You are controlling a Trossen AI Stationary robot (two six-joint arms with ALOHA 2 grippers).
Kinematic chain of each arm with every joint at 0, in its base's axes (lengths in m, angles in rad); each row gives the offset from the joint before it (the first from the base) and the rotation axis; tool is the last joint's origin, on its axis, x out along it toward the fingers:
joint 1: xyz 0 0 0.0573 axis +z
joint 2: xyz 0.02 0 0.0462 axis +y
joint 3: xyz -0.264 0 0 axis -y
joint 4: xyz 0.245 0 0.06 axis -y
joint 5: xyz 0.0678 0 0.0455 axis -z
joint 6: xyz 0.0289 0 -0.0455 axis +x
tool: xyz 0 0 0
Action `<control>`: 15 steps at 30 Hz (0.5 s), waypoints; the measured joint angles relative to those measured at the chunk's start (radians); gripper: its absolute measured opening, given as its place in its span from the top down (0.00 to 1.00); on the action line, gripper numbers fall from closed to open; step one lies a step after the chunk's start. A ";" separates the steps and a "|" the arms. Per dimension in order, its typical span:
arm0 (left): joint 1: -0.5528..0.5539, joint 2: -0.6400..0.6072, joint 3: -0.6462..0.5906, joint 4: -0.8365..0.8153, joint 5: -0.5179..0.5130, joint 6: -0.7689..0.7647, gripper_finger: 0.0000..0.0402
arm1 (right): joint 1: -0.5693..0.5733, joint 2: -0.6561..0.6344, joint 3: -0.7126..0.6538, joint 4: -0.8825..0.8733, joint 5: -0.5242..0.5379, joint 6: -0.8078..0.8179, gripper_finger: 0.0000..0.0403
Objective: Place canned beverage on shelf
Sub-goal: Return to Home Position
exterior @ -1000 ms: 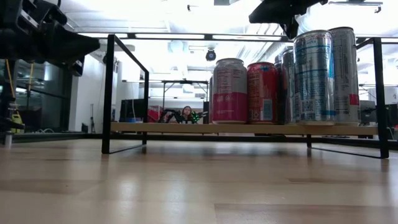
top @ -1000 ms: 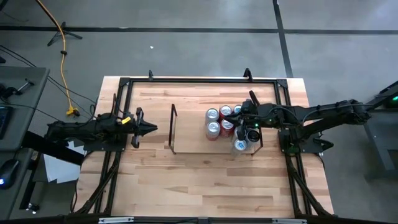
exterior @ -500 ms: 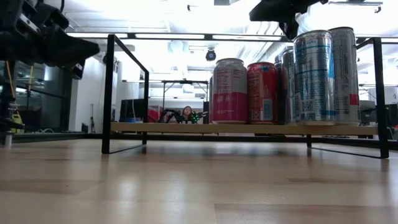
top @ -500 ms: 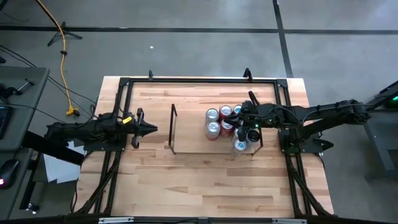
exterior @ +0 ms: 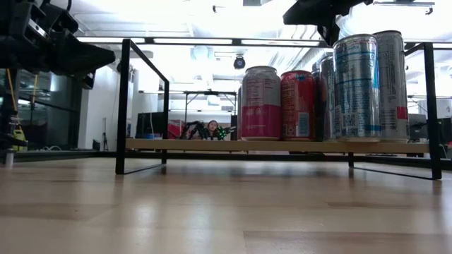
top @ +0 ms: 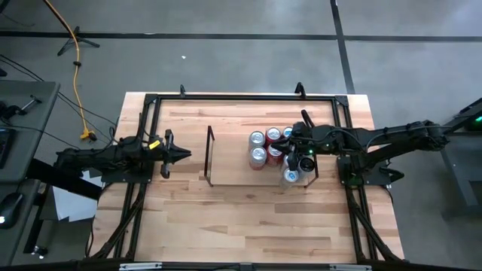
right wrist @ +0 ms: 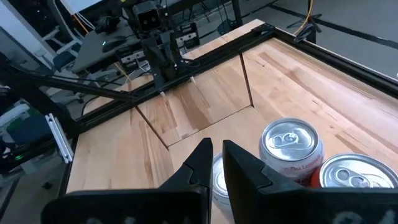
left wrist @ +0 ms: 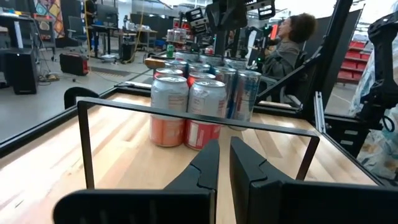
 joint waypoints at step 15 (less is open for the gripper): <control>0.000 0.000 0.000 0.000 0.000 0.001 1.00 | 0.006 -0.114 -0.001 -0.133 -0.087 -0.083 0.94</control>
